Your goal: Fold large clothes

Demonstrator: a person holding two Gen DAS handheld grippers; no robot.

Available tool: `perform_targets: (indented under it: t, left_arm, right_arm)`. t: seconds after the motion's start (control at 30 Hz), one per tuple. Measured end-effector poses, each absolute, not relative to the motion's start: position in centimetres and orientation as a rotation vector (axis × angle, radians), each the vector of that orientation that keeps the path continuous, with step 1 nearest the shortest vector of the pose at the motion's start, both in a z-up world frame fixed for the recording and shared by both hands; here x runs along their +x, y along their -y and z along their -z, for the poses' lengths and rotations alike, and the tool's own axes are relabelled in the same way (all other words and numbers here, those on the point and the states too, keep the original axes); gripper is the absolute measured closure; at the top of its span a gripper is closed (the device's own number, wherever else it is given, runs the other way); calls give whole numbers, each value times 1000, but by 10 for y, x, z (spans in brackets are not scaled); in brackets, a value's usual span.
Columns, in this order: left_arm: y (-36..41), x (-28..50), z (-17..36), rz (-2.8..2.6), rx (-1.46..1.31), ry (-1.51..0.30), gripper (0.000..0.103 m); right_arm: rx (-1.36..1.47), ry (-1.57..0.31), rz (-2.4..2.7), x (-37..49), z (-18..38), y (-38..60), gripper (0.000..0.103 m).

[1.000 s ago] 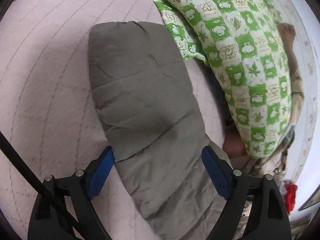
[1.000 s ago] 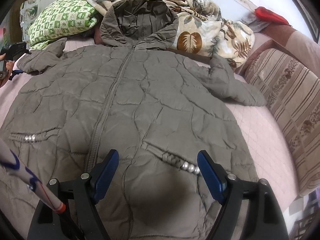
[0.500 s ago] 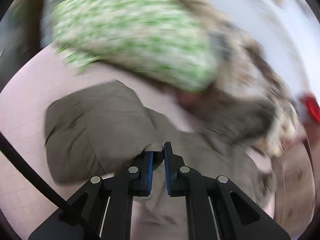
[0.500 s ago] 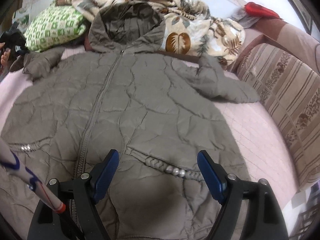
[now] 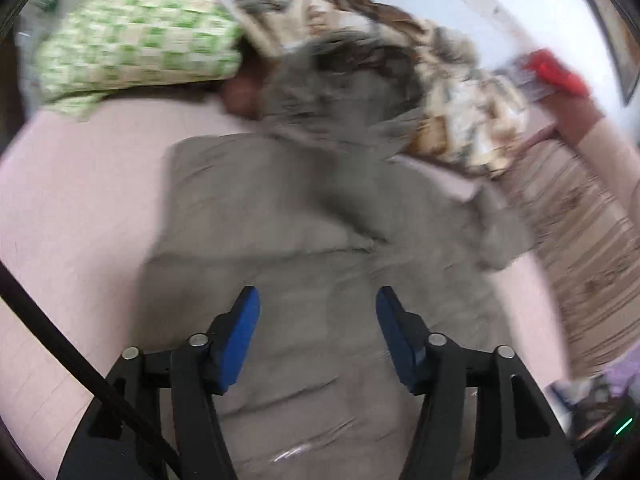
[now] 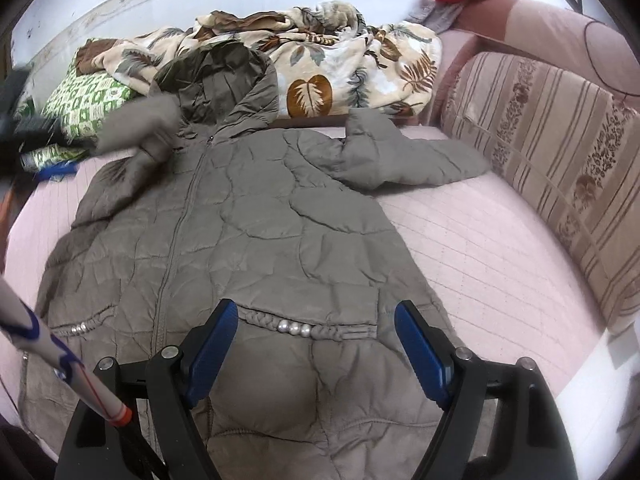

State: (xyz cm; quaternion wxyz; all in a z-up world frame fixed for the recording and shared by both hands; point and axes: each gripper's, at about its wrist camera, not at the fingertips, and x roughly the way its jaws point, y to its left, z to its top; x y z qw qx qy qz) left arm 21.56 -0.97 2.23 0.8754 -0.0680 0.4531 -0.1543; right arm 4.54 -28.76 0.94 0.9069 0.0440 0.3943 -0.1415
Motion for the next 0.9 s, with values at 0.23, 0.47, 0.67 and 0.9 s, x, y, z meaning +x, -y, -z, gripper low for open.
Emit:
perform_targets:
  t: [0.23,0.47,0.67,0.9]
  left_arm:
    - [-29,172,22,97,66,-866,42]
    - [-56,194,40,118,-38,-934,42]
    - [-59,197,35,126,-54,-914,42]
    - [-49,204,49,115,-32,-973,42]
  right_arm:
    - [122,-865,185,88,-10,275,18]
    - [90,-861,191,189,-10,263,16]
    - [356,-951,278,289,27,302,16]
    - [690,-1018,308,324,68,345,90]
